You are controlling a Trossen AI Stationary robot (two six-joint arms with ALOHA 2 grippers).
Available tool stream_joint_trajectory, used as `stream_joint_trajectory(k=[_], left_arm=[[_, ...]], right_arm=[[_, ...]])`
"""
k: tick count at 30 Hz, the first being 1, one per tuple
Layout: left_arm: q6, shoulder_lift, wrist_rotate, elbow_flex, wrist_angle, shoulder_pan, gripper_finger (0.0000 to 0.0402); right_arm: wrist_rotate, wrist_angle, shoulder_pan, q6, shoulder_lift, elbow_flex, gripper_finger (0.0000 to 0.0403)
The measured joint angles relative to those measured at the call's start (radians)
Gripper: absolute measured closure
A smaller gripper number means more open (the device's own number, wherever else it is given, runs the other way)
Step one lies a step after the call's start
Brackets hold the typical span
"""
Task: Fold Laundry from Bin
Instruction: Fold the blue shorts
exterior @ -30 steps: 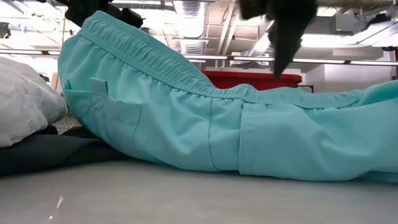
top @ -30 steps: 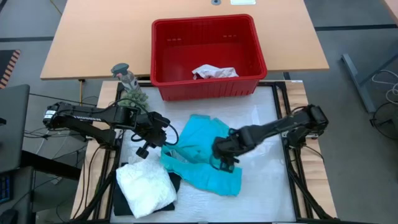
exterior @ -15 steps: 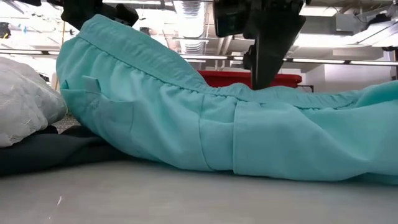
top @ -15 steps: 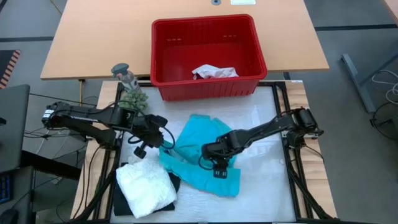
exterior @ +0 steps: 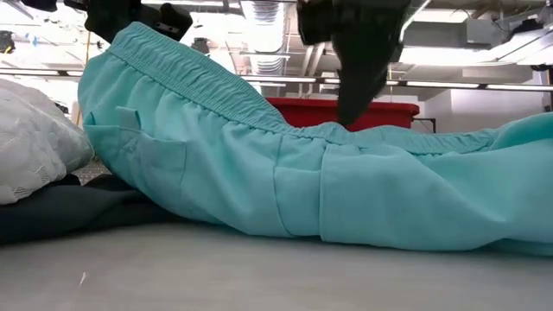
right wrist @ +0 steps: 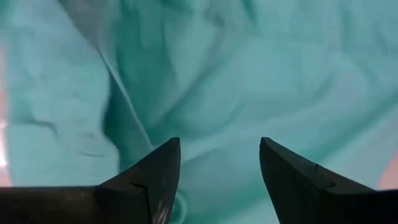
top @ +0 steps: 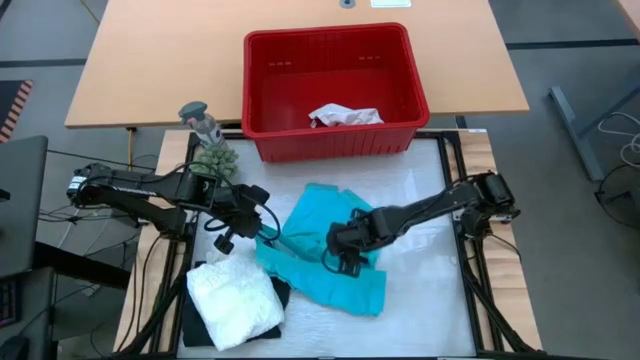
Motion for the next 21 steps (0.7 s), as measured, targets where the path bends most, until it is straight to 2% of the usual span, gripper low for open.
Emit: stream_joint_trajectory(k=[3, 8, 17, 21], left_arm=[[0.007, 0.000, 0.000, 0.000, -0.002, 0.000, 0.0401], [0.002, 0.000, -0.018, 0.000, -0.008, 0.000, 0.0401], [0.005, 0.000, -0.023, 0.000, -0.013, 0.000, 0.0401], [-0.020, 0.000, -0.023, 0.000, -0.013, 0.000, 0.0401]], right_arm=[[-0.028, -0.025, 0.011, 0.007, 0.038, -0.001, 0.0163], [-0.143, -0.005, 0.061, 0.011, 0.088, -0.002, 0.0163], [-0.143, -0.019, 0.108, 0.067, 0.075, -0.001, 0.0163], [-0.145, 0.015, 0.132, 0.068, 0.120, 0.000, 0.0163]])
